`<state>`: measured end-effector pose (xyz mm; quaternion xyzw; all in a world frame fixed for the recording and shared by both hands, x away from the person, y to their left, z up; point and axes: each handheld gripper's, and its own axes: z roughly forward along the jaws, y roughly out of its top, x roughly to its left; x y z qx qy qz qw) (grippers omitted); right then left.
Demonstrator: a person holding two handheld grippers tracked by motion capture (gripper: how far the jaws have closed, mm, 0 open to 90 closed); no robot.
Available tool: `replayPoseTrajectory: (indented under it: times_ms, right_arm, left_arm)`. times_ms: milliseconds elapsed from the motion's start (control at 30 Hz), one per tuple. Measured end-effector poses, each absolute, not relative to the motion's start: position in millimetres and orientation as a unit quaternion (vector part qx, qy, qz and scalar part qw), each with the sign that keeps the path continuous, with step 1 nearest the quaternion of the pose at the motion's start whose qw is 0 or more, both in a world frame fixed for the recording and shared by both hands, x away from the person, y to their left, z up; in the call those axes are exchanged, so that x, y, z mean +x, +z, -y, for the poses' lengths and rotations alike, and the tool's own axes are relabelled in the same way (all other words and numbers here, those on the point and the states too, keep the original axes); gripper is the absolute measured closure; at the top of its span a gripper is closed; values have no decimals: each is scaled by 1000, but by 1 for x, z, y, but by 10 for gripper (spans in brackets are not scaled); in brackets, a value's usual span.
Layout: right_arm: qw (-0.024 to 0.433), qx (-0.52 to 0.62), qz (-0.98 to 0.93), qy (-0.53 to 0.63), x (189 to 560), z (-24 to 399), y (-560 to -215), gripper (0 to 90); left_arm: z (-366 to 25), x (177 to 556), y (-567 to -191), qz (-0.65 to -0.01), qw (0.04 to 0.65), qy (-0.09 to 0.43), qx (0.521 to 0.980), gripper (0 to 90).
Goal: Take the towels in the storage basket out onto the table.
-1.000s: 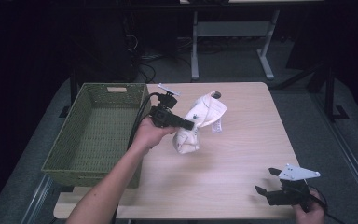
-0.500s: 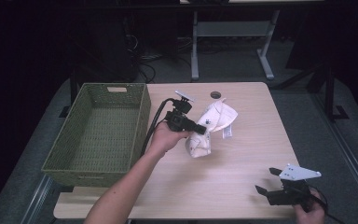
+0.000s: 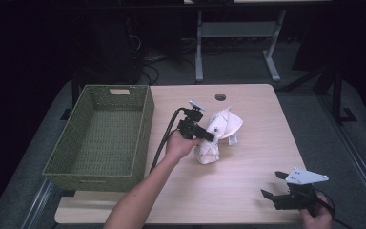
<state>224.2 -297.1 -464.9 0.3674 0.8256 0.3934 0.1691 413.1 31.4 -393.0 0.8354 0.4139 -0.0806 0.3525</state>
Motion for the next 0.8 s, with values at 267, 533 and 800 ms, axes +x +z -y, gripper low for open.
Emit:
replayPoseTrajectory:
  times_ms: [267,533,800]
  right_arm:
    - [169,368,-826,393,223,297,-465,140]
    - [168,369,-825,394,224,298,-465,140]
    - [169,366,-826,394,223,298,-464,140]
  left_arm:
    - [-24,414,-413,-423,331,-68,841,736]
    - [-21,412,-424,-425,327,-68,841,733]
    - [-15,409,-430,-422,321,-51,846,723]
